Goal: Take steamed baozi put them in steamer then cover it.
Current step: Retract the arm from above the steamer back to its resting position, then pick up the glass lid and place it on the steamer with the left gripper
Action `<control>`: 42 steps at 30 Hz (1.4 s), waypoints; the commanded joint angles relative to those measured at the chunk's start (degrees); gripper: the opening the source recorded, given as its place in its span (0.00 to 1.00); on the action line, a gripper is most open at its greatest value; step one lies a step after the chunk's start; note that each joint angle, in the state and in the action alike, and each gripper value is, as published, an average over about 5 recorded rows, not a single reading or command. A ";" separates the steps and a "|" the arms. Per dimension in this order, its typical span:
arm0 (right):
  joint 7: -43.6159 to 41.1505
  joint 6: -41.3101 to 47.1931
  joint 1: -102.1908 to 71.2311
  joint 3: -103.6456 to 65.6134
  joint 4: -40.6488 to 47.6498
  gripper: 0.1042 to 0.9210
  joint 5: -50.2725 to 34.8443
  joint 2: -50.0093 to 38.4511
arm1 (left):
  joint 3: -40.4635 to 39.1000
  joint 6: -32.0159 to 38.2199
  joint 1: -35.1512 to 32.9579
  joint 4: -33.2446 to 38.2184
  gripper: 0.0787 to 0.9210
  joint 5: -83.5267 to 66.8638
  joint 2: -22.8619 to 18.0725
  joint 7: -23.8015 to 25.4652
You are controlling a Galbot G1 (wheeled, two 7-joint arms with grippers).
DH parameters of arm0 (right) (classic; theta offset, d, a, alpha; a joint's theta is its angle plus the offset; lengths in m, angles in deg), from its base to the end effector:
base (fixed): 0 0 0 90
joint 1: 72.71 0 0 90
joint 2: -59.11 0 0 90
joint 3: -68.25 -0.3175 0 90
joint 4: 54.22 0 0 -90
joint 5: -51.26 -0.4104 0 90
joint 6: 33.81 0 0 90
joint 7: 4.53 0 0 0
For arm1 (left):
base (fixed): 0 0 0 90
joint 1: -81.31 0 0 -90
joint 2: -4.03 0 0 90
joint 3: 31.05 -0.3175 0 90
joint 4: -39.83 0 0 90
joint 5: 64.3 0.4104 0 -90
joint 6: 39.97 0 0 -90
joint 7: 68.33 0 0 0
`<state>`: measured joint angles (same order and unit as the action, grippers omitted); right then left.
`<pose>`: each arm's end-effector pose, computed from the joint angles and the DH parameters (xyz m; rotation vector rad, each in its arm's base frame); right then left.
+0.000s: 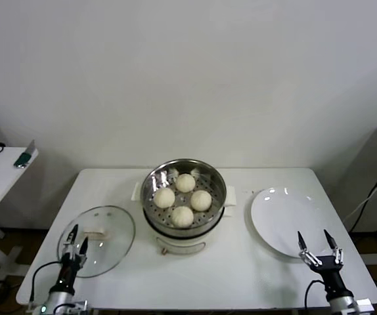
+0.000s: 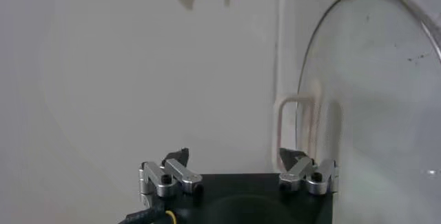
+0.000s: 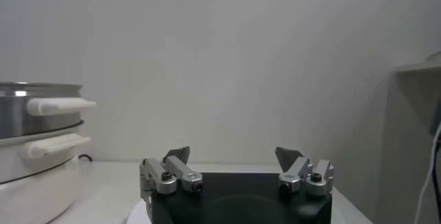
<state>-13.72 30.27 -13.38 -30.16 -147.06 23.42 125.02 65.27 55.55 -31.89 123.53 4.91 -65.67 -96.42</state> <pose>0.2229 -0.1760 -0.4191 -0.0531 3.1151 -0.0001 0.2448 0.1679 -0.4579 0.0779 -2.2033 -2.2116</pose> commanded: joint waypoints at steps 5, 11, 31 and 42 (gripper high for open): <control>0.22 -0.53 -0.62 -0.74 -0.67 0.88 0.04 1.06 | -1.03 -0.08 5.17 -4.70 0.88 2.69 0.64 1.14; 0.32 -0.54 -0.40 -0.68 -0.45 0.88 0.20 1.57 | -1.83 -0.11 6.98 -7.17 0.83 3.09 1.15 1.74; 0.42 -0.12 0.51 -0.44 -0.12 0.88 0.48 1.83 | -2.21 -1.81 7.74 -8.14 0.16 2.56 0.77 1.89; 1.51 1.23 0.77 -0.92 -0.37 0.88 1.38 1.18 | -1.98 -2.89 6.17 -3.92 0.06 -0.11 0.97 2.64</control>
<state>-12.89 30.77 -12.65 -30.92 -147.29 24.06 126.26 63.62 51.08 -26.92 121.99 3.51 -63.83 -92.40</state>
